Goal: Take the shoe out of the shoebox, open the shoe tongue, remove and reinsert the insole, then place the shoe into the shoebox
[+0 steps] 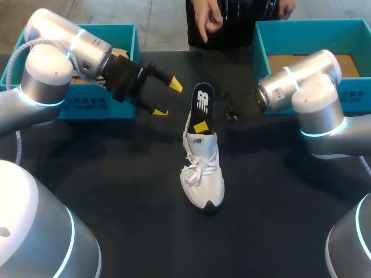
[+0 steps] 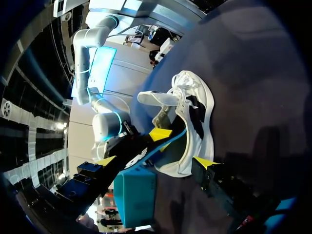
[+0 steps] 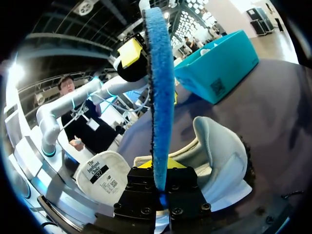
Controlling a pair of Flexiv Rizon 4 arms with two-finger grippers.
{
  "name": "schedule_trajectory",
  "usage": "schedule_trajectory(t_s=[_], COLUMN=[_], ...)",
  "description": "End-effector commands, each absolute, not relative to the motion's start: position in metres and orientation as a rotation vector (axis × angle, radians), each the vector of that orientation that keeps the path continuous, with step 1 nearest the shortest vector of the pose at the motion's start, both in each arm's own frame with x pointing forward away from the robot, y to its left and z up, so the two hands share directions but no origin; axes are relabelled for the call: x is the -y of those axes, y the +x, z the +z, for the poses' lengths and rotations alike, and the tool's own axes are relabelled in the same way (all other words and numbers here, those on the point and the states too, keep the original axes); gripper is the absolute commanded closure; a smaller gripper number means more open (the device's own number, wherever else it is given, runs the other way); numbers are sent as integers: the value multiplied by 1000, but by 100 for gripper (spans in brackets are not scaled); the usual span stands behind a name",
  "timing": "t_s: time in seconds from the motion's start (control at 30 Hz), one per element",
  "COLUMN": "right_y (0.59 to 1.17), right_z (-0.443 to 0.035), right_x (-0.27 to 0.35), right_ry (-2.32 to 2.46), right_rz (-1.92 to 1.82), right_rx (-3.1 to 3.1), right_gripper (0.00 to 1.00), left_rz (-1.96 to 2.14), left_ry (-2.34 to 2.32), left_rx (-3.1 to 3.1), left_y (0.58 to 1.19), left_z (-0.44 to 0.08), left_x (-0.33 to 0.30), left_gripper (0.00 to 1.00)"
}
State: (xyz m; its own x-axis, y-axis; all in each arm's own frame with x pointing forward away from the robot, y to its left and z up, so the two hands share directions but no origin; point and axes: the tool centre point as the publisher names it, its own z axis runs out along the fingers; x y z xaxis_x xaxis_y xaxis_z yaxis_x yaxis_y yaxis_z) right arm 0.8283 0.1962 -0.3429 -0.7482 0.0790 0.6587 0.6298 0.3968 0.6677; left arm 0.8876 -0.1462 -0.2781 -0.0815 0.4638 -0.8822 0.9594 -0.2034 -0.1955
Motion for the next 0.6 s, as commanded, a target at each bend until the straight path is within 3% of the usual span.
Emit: schedule_trajectory(t_s=[0.03,0.2,0.27,0.4,0.6], right_y=[819,814,814,820,825], right_z=[-345,-347,-345,-335,-326], right_x=[-197,-197,-196,-194,-192], right_ry=[-621,-631,-632,-626,-616], right_rz=[-1349,-1346,-1353,-1355,-1358], right_rx=[2120,2108,2113,2145,2175], right_gripper=[100,100,89,79,70], left_rz=[-1249,-1252,-1253,-1254,-1255], left_ry=[1684,1683,1683,1684,1680], left_rx=[-1539,-1539,-1540,-1537,-1536], left_y=[888,888,888,888,887], left_z=[-278,-278,-278,-278,-278], left_x=[148,149,149,149,148], left_gripper=[0,0,0,0,0])
